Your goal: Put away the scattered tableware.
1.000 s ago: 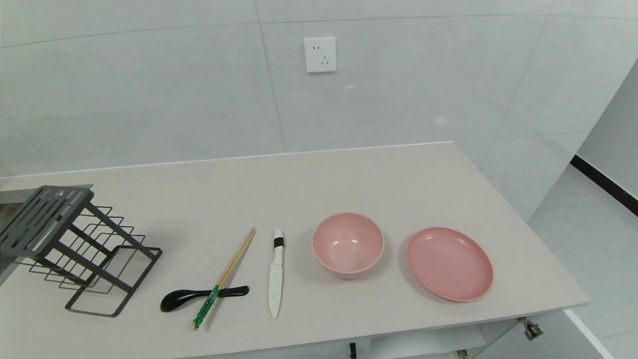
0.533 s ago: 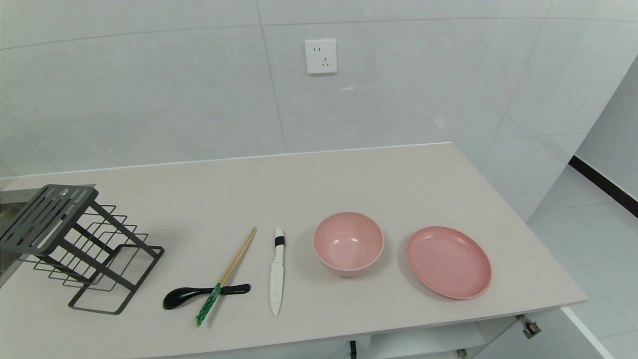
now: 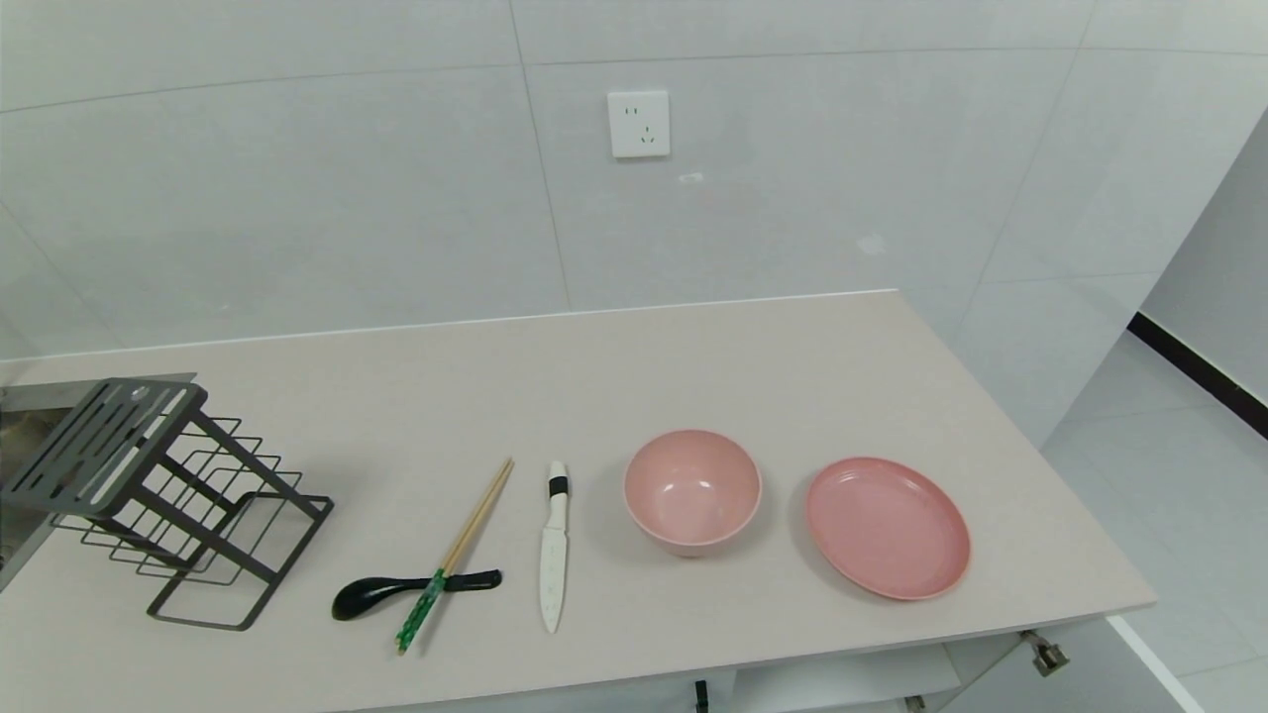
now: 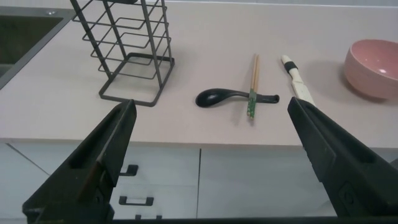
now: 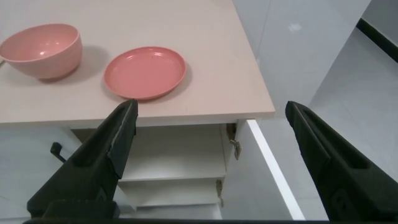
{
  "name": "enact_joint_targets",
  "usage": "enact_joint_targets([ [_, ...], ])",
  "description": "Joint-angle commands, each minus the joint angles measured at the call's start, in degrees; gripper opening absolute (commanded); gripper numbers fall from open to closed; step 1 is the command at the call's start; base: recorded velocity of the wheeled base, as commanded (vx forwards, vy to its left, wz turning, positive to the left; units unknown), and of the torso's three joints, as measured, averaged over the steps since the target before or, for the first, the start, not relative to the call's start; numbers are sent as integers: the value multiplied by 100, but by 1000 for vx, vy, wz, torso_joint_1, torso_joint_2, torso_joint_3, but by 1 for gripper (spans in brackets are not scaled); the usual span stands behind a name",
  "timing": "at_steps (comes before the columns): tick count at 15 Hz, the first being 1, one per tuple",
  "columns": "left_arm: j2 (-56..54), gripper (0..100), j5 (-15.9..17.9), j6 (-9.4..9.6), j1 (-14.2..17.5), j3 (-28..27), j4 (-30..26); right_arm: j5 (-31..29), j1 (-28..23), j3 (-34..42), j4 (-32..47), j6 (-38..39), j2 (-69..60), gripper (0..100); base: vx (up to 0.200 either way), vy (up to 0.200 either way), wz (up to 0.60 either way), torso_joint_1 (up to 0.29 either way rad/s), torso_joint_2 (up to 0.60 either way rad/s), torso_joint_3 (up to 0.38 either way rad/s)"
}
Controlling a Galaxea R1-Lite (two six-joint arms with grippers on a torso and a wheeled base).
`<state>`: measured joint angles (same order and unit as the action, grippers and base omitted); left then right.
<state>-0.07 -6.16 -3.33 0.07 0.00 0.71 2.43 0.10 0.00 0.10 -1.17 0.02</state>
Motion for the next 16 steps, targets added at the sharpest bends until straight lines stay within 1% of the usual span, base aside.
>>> enact_joint_targets([
  [1, 7, 100, 0, -10, 1, 0, 0, 4, 8, 0, -1, -24, 6, 100, 0, 0, 0, 46, -90, -41],
  [6, 7, 100, 0, -1, 1, 0, 0, 74, 8, 0, -19, -59, -2, 100, 0, 0, 0, 0, 0, 0],
  [7, 7, 100, 0, -1, 1, 0, 0, 109, -10, -26, -335, -173, 24, 100, 0, 0, 0, 0, 0, 0],
  [8, 7, 100, 0, -1, 1, 0, 0, 135, -54, -114, -968, -296, 208, 100, 0, 0, 0, 0, 0, 0],
  [9, 7, 100, 0, 8, 1, 0, 0, 250, -80, -290, -1557, -349, 780, 100, 0, 0, 0, 0, 0, 0],
  [10, 7, 100, 0, -1, 1, 0, 0, 294, -80, -580, -1688, -322, 1290, 100, 0, 0, 0, 0, 0, 0],
  [12, 7, 100, 0, 8, 1, 0, 0, 373, 8, -949, -1662, -314, 1861, 100, 0, 0, 0, 0, 0, 0],
  [13, 7, 100, 0, -1, 1, 0, 0, 786, 69, -1213, -1539, -322, 2476, 100, 0, 0, 0, 0, 0, 0],
  [14, 7, 100, 0, -1, 1, 0, 0, 944, 69, -1327, -1521, -322, 2986, 100, 0, 0, 0, 0, 0, 0],
  [16, 7, 100, 0, -10, 1, 0, 0, 970, 78, -1354, -1794, -331, 3821, 100, 0, 0, 0, 0, 0, 0],
])
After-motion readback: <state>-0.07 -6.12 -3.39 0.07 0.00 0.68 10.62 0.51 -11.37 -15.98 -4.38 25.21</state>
